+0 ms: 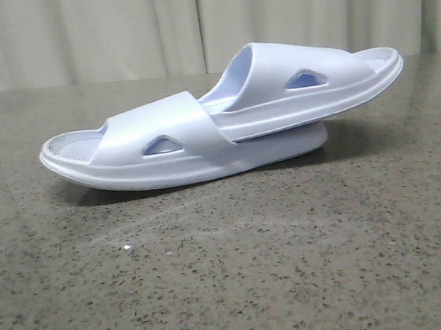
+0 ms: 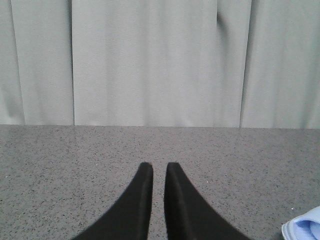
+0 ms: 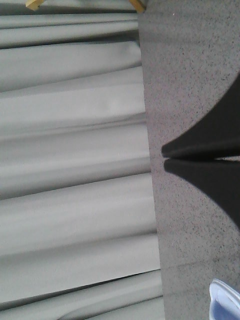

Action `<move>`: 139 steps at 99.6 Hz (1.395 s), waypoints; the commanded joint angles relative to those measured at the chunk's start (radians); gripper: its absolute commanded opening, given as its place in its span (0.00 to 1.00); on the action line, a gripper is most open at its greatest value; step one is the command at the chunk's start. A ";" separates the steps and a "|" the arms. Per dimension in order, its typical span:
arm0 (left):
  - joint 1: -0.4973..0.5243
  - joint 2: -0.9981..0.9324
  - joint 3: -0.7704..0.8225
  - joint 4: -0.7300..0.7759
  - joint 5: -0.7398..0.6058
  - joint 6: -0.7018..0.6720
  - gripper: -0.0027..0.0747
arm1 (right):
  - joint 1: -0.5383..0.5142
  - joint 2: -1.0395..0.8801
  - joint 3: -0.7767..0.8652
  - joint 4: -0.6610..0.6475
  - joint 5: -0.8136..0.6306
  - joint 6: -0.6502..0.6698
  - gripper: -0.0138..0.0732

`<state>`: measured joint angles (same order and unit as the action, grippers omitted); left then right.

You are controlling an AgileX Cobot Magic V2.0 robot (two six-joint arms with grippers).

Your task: Insert blue slippers together front up

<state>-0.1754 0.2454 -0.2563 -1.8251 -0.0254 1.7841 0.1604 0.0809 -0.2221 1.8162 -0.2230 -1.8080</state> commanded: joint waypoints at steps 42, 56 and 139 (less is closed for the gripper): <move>-0.009 0.008 -0.029 0.773 0.143 -0.623 0.06 | 0.000 0.008 -0.024 -0.016 0.021 -0.015 0.04; -0.009 0.008 -0.006 1.200 0.180 -1.110 0.06 | 0.000 0.008 -0.024 -0.016 0.021 -0.015 0.04; -0.007 -0.278 0.268 1.929 -0.018 -1.863 0.06 | 0.000 0.008 -0.024 -0.016 0.021 -0.015 0.04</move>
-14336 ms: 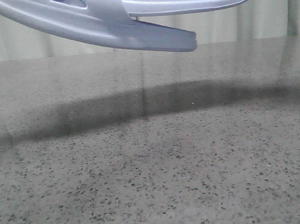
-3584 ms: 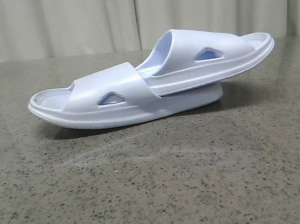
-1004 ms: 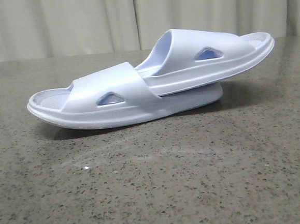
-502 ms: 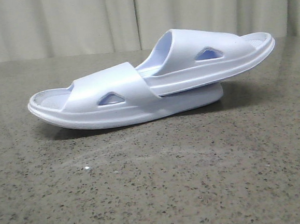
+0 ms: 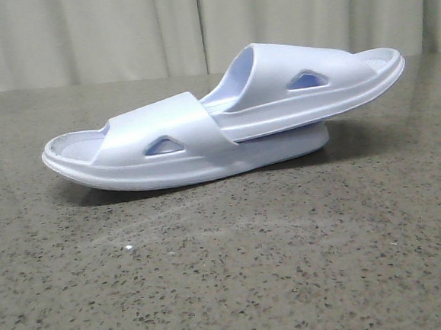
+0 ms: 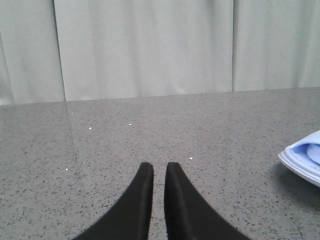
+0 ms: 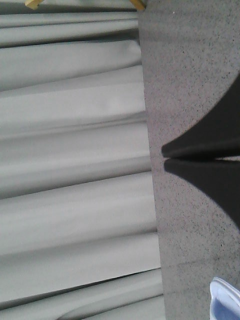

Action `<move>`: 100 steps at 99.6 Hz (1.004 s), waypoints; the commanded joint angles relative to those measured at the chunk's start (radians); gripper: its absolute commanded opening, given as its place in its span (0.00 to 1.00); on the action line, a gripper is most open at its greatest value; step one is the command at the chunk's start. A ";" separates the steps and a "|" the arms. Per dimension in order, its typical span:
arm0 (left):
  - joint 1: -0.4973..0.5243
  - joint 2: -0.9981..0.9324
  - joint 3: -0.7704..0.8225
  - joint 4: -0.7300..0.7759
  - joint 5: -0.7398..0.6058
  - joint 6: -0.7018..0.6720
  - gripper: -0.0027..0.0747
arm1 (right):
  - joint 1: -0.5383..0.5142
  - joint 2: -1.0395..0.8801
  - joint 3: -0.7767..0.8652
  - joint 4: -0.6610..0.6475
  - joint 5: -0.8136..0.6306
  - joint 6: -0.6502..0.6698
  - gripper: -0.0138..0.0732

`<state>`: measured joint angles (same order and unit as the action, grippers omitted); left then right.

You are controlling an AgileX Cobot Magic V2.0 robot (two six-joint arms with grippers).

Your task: Insert blue slippers together front up

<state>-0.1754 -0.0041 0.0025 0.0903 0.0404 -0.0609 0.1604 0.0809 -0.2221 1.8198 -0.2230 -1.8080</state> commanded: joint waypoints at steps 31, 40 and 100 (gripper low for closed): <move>-0.007 -0.029 0.009 -0.065 -0.082 -0.018 0.06 | 0.000 0.008 -0.024 -0.019 0.021 -0.015 0.04; -0.007 -0.029 0.009 -0.065 -0.082 -0.018 0.06 | 0.000 0.008 -0.024 -0.019 0.021 -0.015 0.04; -0.007 -0.029 0.009 -0.065 -0.082 -0.018 0.06 | 0.000 0.008 -0.024 -0.019 0.021 -0.015 0.04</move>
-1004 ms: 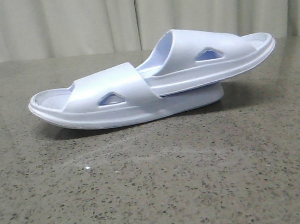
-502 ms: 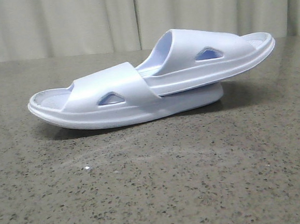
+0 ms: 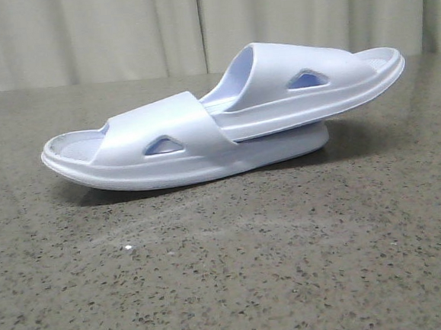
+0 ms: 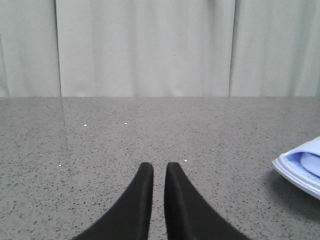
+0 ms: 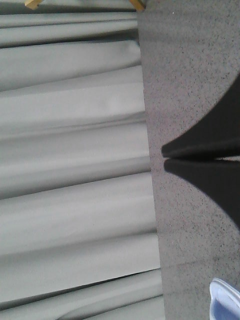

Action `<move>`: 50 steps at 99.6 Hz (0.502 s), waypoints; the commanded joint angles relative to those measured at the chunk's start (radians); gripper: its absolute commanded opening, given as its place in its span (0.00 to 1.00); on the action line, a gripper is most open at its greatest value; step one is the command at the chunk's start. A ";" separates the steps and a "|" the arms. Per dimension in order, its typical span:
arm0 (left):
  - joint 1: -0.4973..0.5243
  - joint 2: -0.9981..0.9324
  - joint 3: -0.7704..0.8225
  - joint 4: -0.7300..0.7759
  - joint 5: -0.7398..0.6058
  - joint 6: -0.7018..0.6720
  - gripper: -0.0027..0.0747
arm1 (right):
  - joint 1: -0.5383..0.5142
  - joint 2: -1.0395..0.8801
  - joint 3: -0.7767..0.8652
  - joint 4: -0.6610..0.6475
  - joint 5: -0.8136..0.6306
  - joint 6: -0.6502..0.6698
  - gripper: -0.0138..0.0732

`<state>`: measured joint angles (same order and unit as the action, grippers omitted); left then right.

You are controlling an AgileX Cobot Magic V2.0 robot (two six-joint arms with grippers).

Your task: Insert blue slippers together front up

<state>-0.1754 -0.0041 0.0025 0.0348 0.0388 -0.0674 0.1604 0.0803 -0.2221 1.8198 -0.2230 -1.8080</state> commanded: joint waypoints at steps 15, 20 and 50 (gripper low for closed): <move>-0.007 -0.029 0.009 -0.009 -0.081 -0.012 0.06 | 0.000 0.009 -0.024 -0.019 0.021 -0.015 0.04; -0.007 -0.029 0.009 -0.009 -0.081 -0.012 0.06 | 0.000 0.009 -0.024 -0.019 0.021 -0.015 0.04; -0.007 -0.029 0.009 -0.009 -0.081 -0.012 0.06 | -0.004 0.009 -0.022 -0.111 0.016 0.052 0.04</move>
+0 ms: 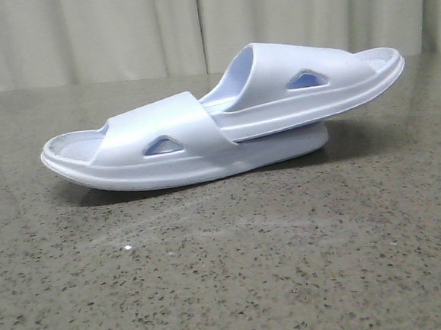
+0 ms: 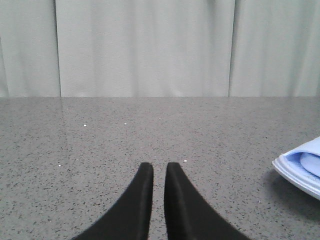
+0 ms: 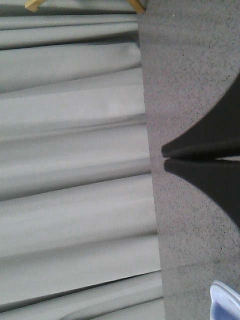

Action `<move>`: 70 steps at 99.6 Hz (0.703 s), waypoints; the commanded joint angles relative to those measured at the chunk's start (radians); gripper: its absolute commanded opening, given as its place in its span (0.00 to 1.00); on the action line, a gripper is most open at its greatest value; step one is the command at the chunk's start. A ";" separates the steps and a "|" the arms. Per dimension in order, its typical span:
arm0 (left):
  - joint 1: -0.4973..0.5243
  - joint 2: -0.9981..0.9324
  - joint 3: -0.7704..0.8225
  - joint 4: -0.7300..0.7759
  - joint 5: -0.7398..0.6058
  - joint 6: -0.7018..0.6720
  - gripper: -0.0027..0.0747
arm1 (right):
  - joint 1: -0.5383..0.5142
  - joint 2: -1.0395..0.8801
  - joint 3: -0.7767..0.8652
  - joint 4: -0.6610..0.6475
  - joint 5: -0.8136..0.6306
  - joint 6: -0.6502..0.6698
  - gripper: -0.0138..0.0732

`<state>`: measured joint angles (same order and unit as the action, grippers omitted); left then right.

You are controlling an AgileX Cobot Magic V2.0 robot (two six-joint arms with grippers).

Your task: Insert blue slippers together front up

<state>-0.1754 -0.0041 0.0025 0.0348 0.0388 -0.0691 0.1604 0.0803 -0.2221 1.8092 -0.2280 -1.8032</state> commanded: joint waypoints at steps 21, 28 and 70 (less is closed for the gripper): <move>-0.007 -0.029 0.009 -0.009 -0.081 -0.010 0.06 | -0.006 0.009 0.030 -0.768 0.073 0.653 0.04; -0.007 -0.029 0.009 -0.009 -0.081 -0.010 0.06 | -0.016 0.009 0.045 -0.983 0.087 0.869 0.04; -0.007 -0.029 0.009 -0.009 -0.081 -0.010 0.06 | -0.215 -0.072 0.108 -1.926 0.287 1.936 0.04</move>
<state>-0.1754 -0.0041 0.0025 0.0348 0.0388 -0.0691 -0.0299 0.0335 -0.0983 0.0177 0.1032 -0.0102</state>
